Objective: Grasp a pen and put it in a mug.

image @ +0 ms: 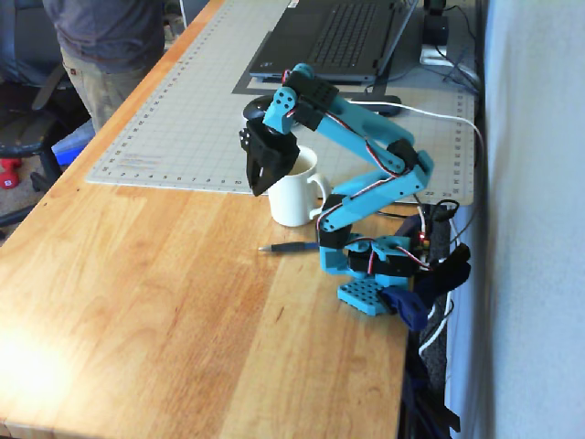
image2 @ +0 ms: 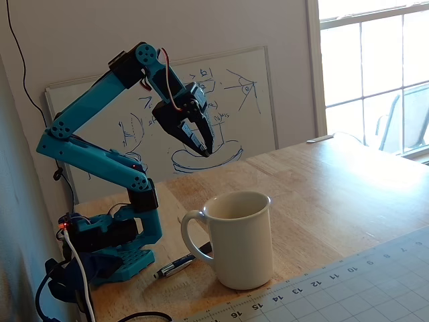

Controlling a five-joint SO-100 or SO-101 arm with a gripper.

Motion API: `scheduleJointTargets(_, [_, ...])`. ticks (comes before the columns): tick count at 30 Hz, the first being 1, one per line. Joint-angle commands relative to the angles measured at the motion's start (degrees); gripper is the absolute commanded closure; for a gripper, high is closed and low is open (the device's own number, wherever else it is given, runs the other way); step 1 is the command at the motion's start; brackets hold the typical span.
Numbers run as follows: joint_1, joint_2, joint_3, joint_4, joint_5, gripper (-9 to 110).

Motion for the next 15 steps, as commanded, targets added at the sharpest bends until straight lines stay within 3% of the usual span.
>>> scheduleJointTargets(1, [4.8,0.0,1.5,-1.1,9.7,100])
scheduleJointTargets(5, [10.4,0.1,7.1,-7.7,16.3,100])
scheduleJointTargets(15, [14.0,0.1,21.8,-24.7,17.3,87])
